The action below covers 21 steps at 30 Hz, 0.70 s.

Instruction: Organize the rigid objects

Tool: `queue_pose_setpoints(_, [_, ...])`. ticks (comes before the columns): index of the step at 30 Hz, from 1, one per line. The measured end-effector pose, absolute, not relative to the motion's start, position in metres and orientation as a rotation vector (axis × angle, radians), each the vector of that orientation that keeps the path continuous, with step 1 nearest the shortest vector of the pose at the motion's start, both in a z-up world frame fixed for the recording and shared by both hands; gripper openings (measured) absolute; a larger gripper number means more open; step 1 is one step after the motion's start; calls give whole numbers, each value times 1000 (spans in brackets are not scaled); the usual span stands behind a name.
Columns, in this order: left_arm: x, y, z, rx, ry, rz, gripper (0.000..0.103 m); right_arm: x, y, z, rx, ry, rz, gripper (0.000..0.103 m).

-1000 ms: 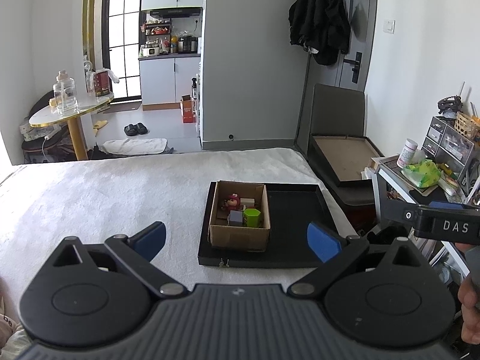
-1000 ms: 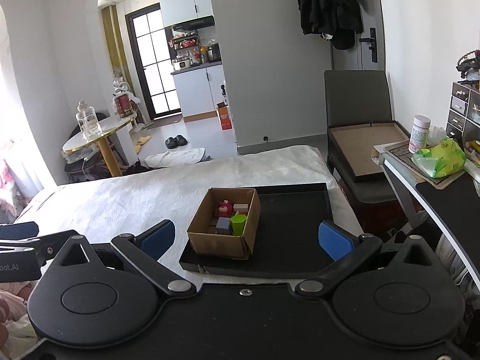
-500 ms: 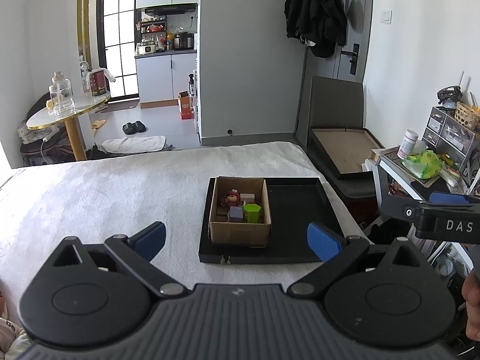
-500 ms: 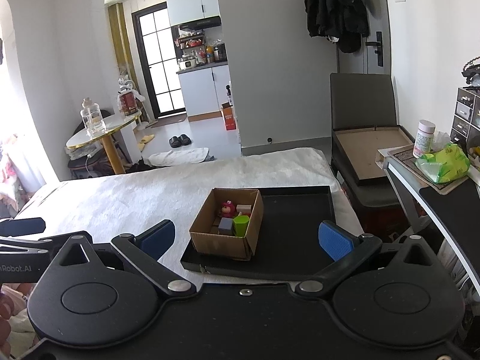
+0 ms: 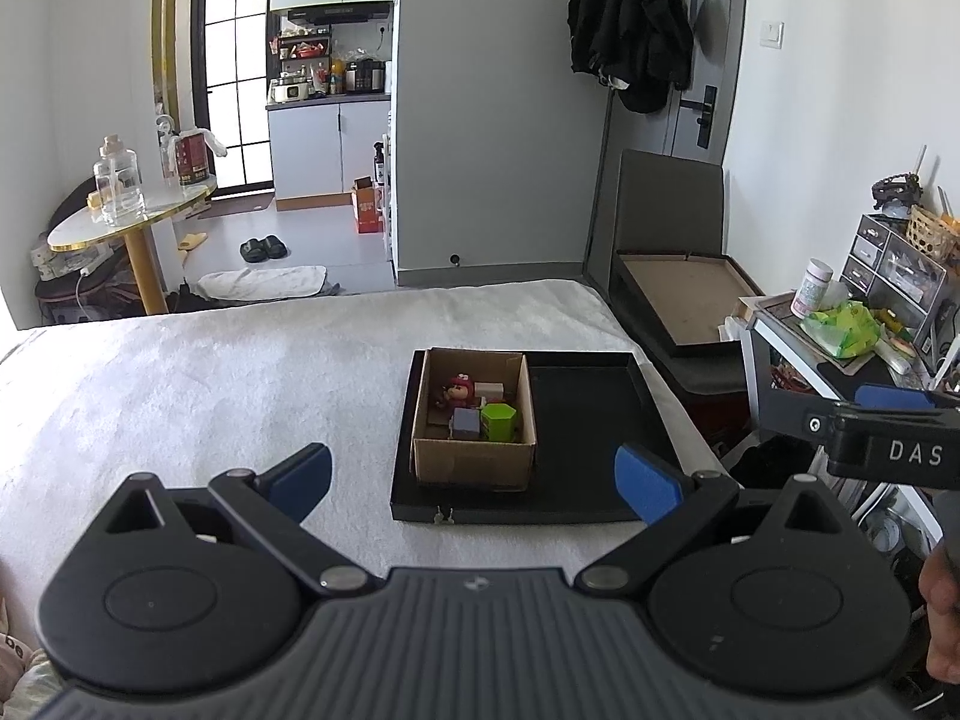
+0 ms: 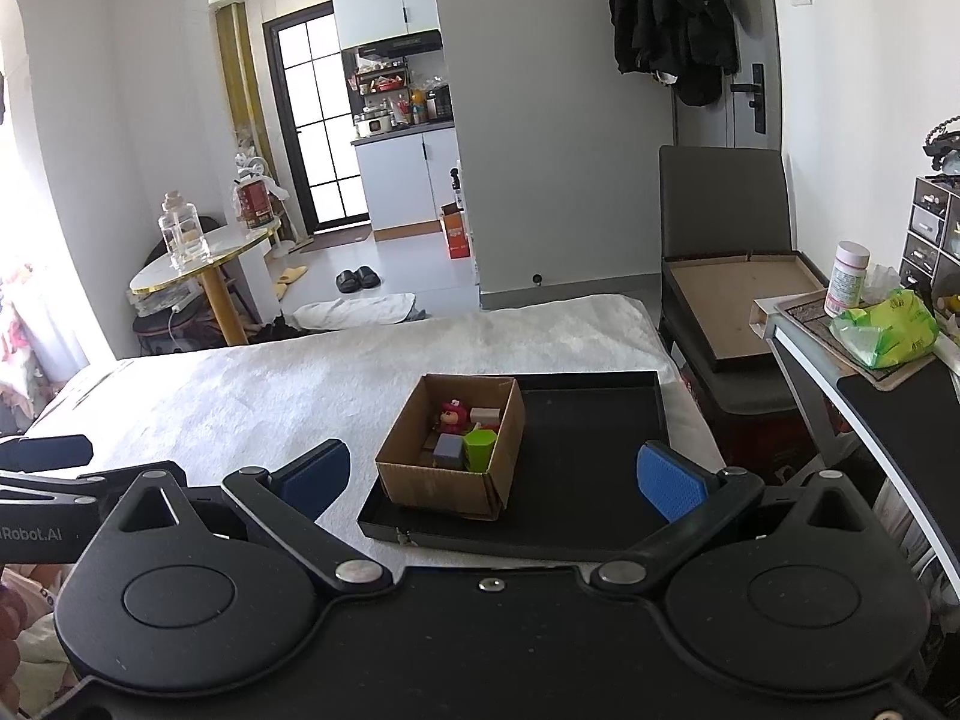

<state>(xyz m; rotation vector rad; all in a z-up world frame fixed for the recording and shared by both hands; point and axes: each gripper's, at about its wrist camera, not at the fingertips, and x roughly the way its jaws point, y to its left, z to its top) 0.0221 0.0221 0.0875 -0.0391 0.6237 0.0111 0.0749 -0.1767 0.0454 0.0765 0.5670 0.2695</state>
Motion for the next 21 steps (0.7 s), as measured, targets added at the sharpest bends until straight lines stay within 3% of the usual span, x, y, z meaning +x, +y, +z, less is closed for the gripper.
queue_pose_setpoints(21, [26,22,84,-42,638,13,100,76,-174,45,69,570,274,103])
